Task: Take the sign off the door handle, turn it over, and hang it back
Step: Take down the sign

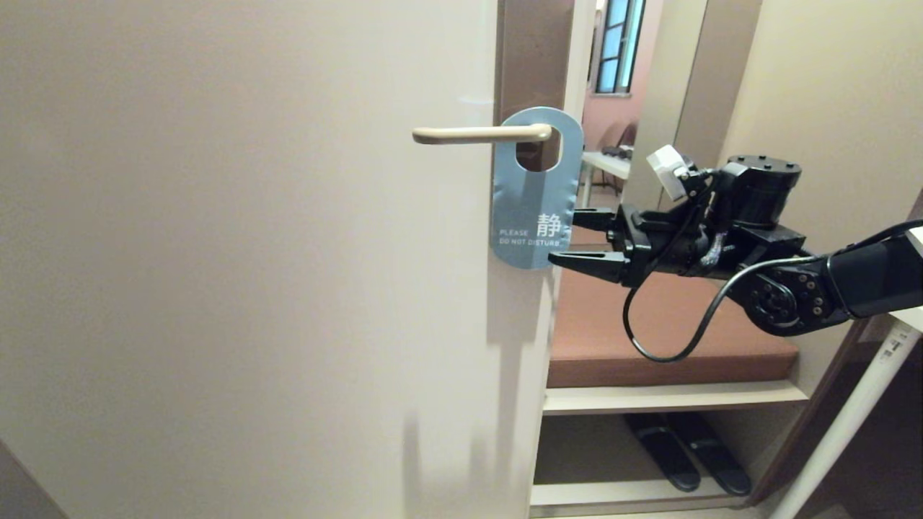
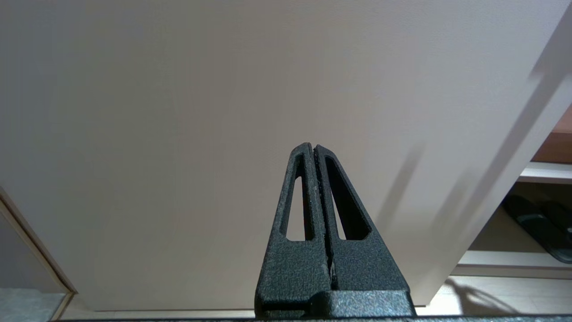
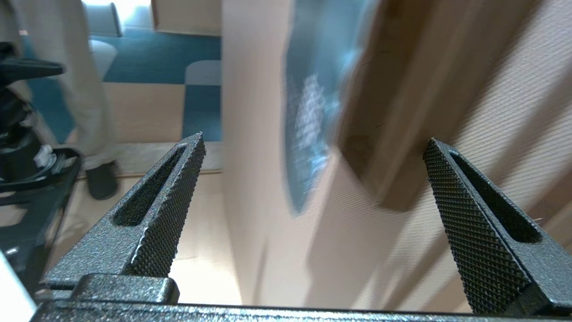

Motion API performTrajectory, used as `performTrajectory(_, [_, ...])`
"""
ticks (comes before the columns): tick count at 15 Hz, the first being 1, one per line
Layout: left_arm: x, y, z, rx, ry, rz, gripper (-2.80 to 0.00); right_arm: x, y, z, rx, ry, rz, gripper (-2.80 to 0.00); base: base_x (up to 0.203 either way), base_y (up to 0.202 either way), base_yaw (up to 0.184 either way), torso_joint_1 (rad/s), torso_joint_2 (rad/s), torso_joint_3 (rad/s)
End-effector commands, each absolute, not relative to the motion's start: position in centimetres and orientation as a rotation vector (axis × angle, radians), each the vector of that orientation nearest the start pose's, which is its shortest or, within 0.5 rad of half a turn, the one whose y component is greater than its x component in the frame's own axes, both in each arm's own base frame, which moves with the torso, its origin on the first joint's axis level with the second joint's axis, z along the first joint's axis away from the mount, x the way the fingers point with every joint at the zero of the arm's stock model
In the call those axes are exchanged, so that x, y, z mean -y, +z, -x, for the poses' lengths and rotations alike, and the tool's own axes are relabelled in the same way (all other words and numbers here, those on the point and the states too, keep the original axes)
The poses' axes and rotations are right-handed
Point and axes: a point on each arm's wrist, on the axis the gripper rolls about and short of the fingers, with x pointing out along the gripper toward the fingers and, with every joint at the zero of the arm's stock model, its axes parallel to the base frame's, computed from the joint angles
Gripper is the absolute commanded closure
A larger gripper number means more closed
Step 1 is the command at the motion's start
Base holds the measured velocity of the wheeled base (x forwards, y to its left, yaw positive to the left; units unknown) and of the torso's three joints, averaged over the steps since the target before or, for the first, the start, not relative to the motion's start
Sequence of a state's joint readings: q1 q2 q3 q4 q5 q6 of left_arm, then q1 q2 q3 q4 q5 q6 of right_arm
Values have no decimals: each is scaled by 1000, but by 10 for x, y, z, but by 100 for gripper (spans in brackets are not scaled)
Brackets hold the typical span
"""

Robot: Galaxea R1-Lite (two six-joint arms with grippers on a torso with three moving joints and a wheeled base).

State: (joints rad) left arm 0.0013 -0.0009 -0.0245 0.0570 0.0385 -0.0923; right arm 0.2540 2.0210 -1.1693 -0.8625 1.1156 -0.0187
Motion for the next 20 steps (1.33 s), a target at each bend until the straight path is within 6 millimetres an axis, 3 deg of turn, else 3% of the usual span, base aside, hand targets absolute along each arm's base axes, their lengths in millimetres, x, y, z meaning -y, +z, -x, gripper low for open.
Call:
performTrajectory(1, [-1, 76, 25, -30, 42, 93, 0, -116, 188, -369, 18, 1371, 19, -280, 0, 0, 0, 0, 0, 0])
performTrajectory(5, [-1, 76, 25, -30, 42, 93, 0, -111, 188, -364, 10, 1359, 18, -280, 0, 0, 0, 0, 0, 0])
performTrajectory(20, [-1, 76, 25, -30, 43, 91, 0, -115, 195, -395, 73, 1356, 43, -280, 0, 0, 0, 0, 0, 0])
